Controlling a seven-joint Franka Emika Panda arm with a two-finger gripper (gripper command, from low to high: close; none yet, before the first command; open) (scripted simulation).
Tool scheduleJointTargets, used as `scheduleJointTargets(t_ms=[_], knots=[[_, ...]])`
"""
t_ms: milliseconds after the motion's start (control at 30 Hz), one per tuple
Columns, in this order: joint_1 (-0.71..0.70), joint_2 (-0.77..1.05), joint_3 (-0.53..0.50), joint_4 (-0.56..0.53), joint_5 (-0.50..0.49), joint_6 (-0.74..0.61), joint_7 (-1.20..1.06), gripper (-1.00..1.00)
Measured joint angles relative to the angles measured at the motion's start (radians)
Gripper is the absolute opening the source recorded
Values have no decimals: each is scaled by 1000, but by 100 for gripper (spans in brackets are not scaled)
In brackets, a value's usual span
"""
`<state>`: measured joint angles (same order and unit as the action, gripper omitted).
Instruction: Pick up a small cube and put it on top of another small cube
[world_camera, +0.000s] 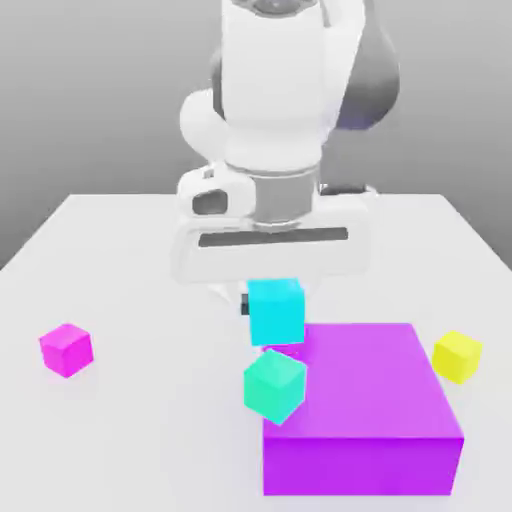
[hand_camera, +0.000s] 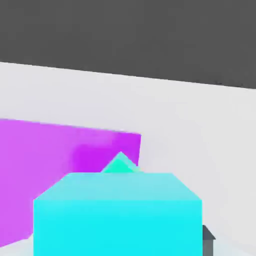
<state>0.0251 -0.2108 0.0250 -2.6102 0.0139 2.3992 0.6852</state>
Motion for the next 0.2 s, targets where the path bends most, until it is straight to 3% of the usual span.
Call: scheduleJointTargets(t_ms=[67, 100, 200], knots=[[0, 54, 1, -25, -2, 79, 0, -100], [0, 72, 2, -32, -3, 104, 0, 100], [0, 72, 2, -32, -3, 104, 0, 100]])
